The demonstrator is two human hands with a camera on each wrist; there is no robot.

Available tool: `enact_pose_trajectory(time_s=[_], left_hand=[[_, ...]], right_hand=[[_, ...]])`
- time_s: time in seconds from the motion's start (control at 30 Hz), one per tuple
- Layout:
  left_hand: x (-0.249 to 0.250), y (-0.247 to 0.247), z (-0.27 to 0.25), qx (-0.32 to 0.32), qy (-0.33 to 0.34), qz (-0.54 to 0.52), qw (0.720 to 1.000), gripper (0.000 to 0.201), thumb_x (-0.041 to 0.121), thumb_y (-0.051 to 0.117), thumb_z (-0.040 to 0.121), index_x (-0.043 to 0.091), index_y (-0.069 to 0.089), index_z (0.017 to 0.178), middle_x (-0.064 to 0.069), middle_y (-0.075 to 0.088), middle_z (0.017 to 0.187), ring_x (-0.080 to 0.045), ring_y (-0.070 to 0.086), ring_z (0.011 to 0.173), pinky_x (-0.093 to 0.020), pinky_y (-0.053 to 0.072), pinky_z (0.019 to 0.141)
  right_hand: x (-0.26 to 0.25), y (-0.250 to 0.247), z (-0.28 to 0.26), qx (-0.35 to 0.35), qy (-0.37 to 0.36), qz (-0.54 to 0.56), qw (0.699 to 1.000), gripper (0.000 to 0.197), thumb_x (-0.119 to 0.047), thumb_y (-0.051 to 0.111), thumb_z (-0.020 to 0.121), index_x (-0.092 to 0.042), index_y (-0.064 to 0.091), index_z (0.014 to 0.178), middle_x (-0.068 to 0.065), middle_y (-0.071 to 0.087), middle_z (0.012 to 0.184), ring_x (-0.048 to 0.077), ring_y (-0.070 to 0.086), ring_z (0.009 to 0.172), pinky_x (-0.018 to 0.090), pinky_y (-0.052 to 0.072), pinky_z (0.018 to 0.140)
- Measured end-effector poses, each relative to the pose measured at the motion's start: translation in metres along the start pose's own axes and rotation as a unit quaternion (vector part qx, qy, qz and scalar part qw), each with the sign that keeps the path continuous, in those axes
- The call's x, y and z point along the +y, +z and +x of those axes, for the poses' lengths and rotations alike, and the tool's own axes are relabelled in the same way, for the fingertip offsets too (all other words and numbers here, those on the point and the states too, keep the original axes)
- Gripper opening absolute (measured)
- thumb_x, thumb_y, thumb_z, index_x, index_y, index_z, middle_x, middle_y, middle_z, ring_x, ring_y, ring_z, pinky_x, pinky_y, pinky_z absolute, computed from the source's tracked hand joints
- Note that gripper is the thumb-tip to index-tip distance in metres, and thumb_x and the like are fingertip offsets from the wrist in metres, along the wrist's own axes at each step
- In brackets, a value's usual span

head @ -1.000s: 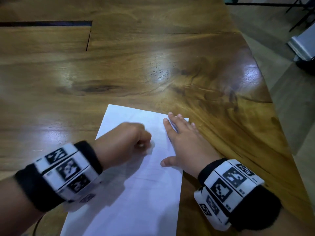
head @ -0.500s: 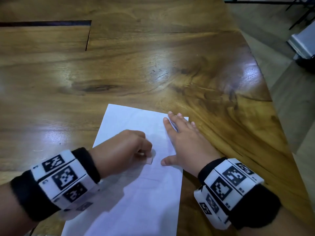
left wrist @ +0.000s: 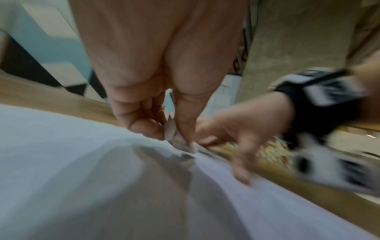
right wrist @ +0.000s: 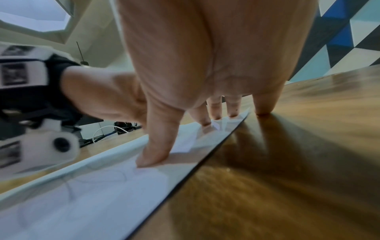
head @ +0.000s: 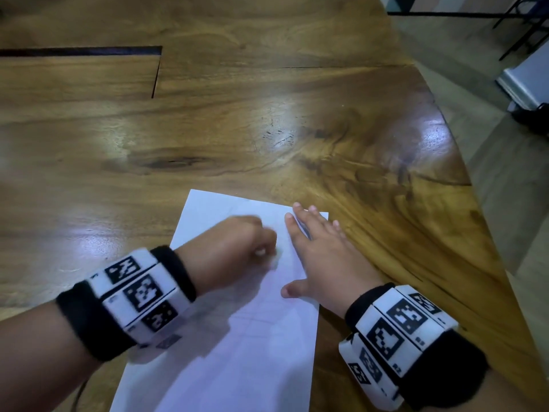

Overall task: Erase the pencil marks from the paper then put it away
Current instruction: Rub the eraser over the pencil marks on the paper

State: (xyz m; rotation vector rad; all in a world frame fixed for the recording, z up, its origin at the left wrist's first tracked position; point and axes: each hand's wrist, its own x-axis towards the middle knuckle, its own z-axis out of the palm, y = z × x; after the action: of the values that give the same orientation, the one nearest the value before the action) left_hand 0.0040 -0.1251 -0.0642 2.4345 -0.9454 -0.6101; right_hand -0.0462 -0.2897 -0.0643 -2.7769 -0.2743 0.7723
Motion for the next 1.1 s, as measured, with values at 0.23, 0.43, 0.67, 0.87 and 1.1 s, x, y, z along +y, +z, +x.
enact_pose_trajectory(time_s=[0.23, 0.43, 0.67, 0.87, 1.1], left_hand=[[0.003, 0.009, -0.015, -0.022, 0.023, -0.015, 0.999, 0.027, 0.035, 0.038, 0.076, 0.018, 0.057, 0.068, 0.003, 0.046, 0.069, -0.015, 0.048, 0.061, -0.021, 0.036, 0.057], [0.004, 0.013, -0.027, -0.034, -0.008, -0.005, 0.999, 0.017, 0.027, 0.045, 0.075, 0.022, 0.061, 0.074, 0.005, 0.046, 0.074, -0.014, 0.050, 0.063, -0.030, 0.046, 0.060], [0.007, -0.007, 0.000, -0.048, -0.087, -0.019, 0.995, 0.017, 0.009, 0.061, 0.072, 0.024, 0.066, 0.067, 0.015, 0.052, 0.058, 0.003, 0.051, 0.054, -0.009, 0.034, 0.053], [0.005, -0.026, 0.050, 0.074, -0.111, -0.050, 0.990, 0.008, 0.010, 0.069, 0.075, 0.017, 0.066, 0.077, -0.004, 0.068, 0.072, -0.020, 0.063, 0.072, -0.026, 0.047, 0.068], [0.003, -0.017, 0.034, -0.042, -0.081, -0.005, 0.996, 0.008, 0.010, 0.067, 0.075, 0.016, 0.066, 0.080, -0.002, 0.063, 0.075, -0.010, 0.050, 0.062, -0.018, 0.035, 0.055]], right_hand=[[0.000, 0.001, 0.000, 0.002, 0.001, 0.003, 1.000, 0.109, -0.052, 0.065, 0.079, -0.019, -0.012, 0.150, -0.004, -0.026, 0.155, 0.016, -0.021, 0.143, 0.037, -0.008, 0.117], [0.002, 0.002, -0.002, 0.012, 0.014, 0.035, 0.999, 0.113, -0.050, 0.068, 0.077, -0.015, -0.011, 0.150, -0.004, -0.026, 0.155, 0.012, -0.021, 0.143, 0.031, -0.011, 0.116], [0.005, 0.002, -0.008, 0.015, 0.025, 0.034, 0.999, 0.108, -0.048, 0.066, 0.081, -0.013, -0.010, 0.150, -0.002, -0.026, 0.155, 0.012, -0.019, 0.143, 0.029, -0.010, 0.115], [-0.001, 0.002, -0.008, 0.013, 0.039, 0.006, 0.999, 0.113, -0.056, 0.064, 0.078, -0.010, -0.011, 0.149, 0.002, -0.025, 0.156, 0.017, -0.017, 0.144, 0.036, -0.007, 0.118], [-0.003, 0.002, -0.006, 0.004, 0.055, -0.029, 0.998, 0.112, -0.060, 0.060, 0.078, -0.010, -0.013, 0.149, 0.004, -0.026, 0.155, 0.019, -0.018, 0.144, 0.044, -0.010, 0.116]])
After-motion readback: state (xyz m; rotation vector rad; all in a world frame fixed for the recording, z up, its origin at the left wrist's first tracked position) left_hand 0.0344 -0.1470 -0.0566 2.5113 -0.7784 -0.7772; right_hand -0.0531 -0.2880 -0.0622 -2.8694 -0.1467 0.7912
